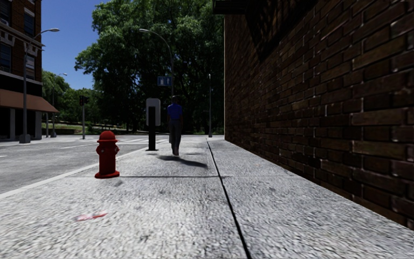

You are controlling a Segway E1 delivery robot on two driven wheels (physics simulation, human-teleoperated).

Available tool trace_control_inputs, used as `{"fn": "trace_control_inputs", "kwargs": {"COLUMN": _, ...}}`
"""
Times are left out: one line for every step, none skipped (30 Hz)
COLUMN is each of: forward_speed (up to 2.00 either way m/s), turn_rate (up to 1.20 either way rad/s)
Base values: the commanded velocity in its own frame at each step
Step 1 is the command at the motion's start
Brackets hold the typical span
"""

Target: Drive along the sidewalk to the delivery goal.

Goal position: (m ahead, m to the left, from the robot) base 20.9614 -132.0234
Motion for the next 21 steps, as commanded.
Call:
{"fn": "trace_control_inputs", "kwargs": {"forward_speed": 2.0, "turn_rate": 0.0}}
{"fn": "trace_control_inputs", "kwargs": {"forward_speed": 2.0, "turn_rate": 0.0}}
{"fn": "trace_control_inputs", "kwargs": {"forward_speed": 2.0, "turn_rate": 0.0}}
{"fn": "trace_control_inputs", "kwargs": {"forward_speed": 2.0, "turn_rate": 0.0}}
{"fn": "trace_control_inputs", "kwargs": {"forward_speed": 2.0, "turn_rate": 0.0}}
{"fn": "trace_control_inputs", "kwargs": {"forward_speed": 2.0, "turn_rate": 0.0}}
{"fn": "trace_control_inputs", "kwargs": {"forward_speed": 2.0, "turn_rate": 0.0}}
{"fn": "trace_control_inputs", "kwargs": {"forward_speed": 2.0, "turn_rate": 0.0}}
{"fn": "trace_control_inputs", "kwargs": {"forward_speed": 2.0, "turn_rate": 0.0}}
{"fn": "trace_control_inputs", "kwargs": {"forward_speed": 2.0, "turn_rate": 0.0}}
{"fn": "trace_control_inputs", "kwargs": {"forward_speed": 2.0, "turn_rate": 0.0}}
{"fn": "trace_control_inputs", "kwargs": {"forward_speed": 2.0, "turn_rate": 0.0}}
{"fn": "trace_control_inputs", "kwargs": {"forward_speed": 2.0, "turn_rate": 0.0}}
{"fn": "trace_control_inputs", "kwargs": {"forward_speed": 2.0, "turn_rate": 0.0}}
{"fn": "trace_control_inputs", "kwargs": {"forward_speed": 2.0, "turn_rate": 0.0}}
{"fn": "trace_control_inputs", "kwargs": {"forward_speed": 2.0, "turn_rate": 0.0}}
{"fn": "trace_control_inputs", "kwargs": {"forward_speed": 2.0, "turn_rate": 0.0}}
{"fn": "trace_control_inputs", "kwargs": {"forward_speed": 2.0, "turn_rate": 0.0}}
{"fn": "trace_control_inputs", "kwargs": {"forward_speed": 2.0, "turn_rate": 0.0}}
{"fn": "trace_control_inputs", "kwargs": {"forward_speed": 2.0, "turn_rate": 0.0}}
{"fn": "trace_control_inputs", "kwargs": {"forward_speed": 2.0, "turn_rate": 0.0}}
